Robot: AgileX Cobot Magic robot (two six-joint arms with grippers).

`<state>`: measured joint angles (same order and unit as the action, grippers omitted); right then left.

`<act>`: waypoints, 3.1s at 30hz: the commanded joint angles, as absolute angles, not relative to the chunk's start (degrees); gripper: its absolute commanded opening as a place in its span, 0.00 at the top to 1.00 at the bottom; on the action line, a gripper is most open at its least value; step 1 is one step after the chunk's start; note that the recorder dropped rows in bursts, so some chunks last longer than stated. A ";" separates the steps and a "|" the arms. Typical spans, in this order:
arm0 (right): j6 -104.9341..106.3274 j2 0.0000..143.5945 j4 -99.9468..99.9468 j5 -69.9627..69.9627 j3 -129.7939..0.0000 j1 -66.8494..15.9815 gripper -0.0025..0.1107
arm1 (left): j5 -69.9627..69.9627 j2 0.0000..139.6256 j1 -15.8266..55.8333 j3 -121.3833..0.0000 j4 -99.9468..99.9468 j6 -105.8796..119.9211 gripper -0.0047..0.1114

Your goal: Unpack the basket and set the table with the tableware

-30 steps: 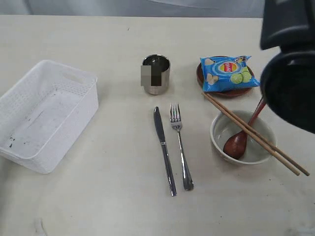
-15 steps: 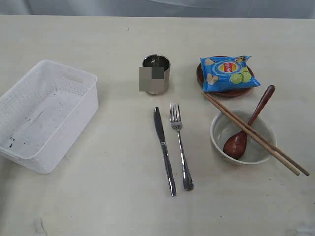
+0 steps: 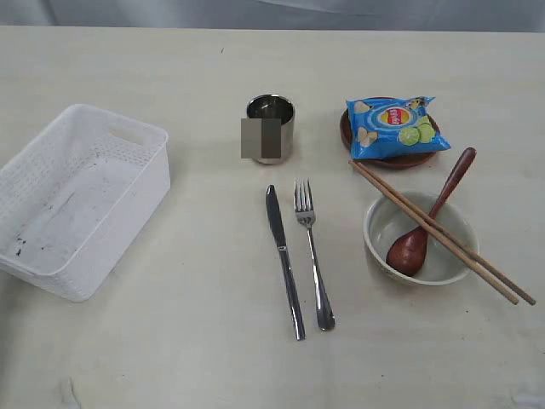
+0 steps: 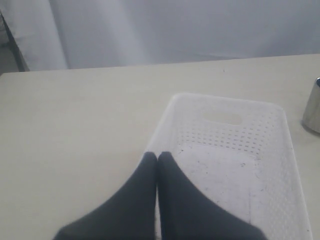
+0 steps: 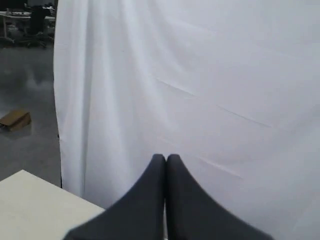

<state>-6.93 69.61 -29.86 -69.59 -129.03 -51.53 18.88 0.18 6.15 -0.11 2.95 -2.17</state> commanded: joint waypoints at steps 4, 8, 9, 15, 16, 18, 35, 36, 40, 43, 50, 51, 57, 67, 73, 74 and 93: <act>-28.40 44.76 -42.44 -48.59 -92.39 -51.50 0.98 | 18.28 0.00 6.55 0.00 2.82 -2.11 0.96; -46.82 33.65 -57.58 -35.92 -74.45 -51.50 0.98 | 18.28 0.00 6.55 0.00 2.82 -2.11 0.96; -50.93 31.49 -61.79 -33.88 -70.80 -51.50 0.98 | 18.28 0.00 6.55 0.00 2.82 -2.11 0.96; -59.57 22.97 -72.05 -28.85 -58.19 -51.50 0.98 | 18.28 0.00 6.55 0.00 2.82 -2.11 0.96; -59.57 22.31 -72.03 -28.85 -57.54 -51.50 0.98 | 18.28 0.00 6.55 0.00 2.82 -2.11 0.96; -59.57 20.93 -72.03 -28.95 -56.88 -51.50 0.98 | 18.28 0.00 6.55 0.00 2.82 -2.11 0.96; -59.66 14.08 -70.48 -29.11 -56.88 -51.50 0.98 | 18.28 0.00 6.55 0.00 2.82 -2.11 0.96; -59.66 13.76 -70.48 -29.11 -56.88 -51.50 0.98 | 18.28 0.00 6.55 0.00 2.82 -2.11 0.96; -59.66 13.38 -70.48 -29.11 -56.88 -51.50 0.98 | 18.28 0.00 6.55 0.00 2.82 -2.11 0.96; -59.66 13.25 -70.48 -29.11 -56.88 -51.50 0.98 | 18.28 0.00 6.55 0.00 2.82 -2.11 0.96; -59.66 12.88 -70.36 -29.17 -56.74 -51.39 0.98 | 18.28 0.00 6.55 0.00 2.82 -2.11 0.96; -59.66 12.78 -69.99 -28.81 -56.49 -51.24 0.98 | 18.28 0.00 6.55 0.00 2.82 -2.11 0.96; -59.66 12.78 -56.90 -28.98 -53.72 -42.58 0.98 | 18.28 0.00 6.55 0.00 2.82 -2.11 0.96; -59.66 12.78 -15.78 -28.98 -46.61 -20.86 0.98 | 18.28 0.00 6.55 0.00 2.82 -2.11 0.96; -59.66 12.78 5.20 -28.67 -44.78 -12.31 0.98 | 18.28 0.00 6.55 0.00 2.82 -2.11 0.96; -59.66 12.78 7.41 -28.67 -44.36 -11.24 0.98 | 18.28 0.00 6.55 0.00 2.82 -2.11 0.96; -9.60 0.00 -1.16 -5.44 -18.32 -8.75 0.98 | 18.28 0.00 6.55 0.00 2.82 -2.11 0.96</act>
